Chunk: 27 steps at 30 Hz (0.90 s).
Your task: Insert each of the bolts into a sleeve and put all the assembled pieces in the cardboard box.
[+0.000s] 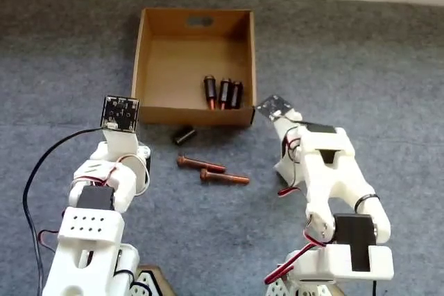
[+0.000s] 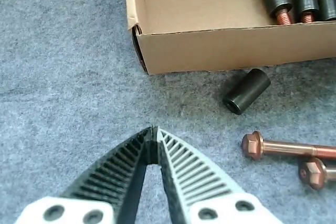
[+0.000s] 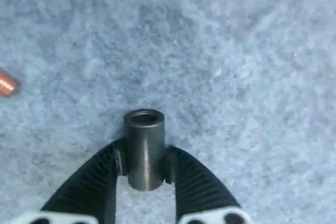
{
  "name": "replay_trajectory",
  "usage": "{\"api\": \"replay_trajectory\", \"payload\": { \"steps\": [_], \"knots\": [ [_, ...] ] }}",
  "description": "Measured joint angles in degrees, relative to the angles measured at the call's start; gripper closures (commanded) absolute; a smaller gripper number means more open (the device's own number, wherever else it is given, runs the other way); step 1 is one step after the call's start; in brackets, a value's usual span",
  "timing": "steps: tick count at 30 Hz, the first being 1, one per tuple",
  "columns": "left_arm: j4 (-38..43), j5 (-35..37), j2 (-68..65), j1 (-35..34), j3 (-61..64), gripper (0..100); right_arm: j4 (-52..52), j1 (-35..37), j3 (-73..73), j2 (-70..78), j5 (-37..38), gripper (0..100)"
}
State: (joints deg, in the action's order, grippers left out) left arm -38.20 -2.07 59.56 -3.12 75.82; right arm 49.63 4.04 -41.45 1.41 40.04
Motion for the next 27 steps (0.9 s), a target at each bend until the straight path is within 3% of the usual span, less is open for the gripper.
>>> {"api": "replay_trajectory", "payload": {
  "steps": [9, 14, 22, 27],
  "knots": [
    [0.0, 0.0, 0.0, 0.0, 0.0, 99, 8.18, -0.79, -0.09, -24.88, -7.47, 99.2],
    [0.0, 0.0, 0.0, 0.0, 0.0, 99, 8.53, -0.79, -2.81, -42.2, -16.18, 99.2],
    [-1.49, -1.14, -0.97, 0.0, -1.58, 99, -11.52, 2.81, -26.29, -60.92, -28.31, 99.2],
    [-4.66, -4.4, -11.69, -0.09, -9.32, 99, -27.25, 4.84, -38.95, -68.57, -32.62, 99.2]
  ]
}}
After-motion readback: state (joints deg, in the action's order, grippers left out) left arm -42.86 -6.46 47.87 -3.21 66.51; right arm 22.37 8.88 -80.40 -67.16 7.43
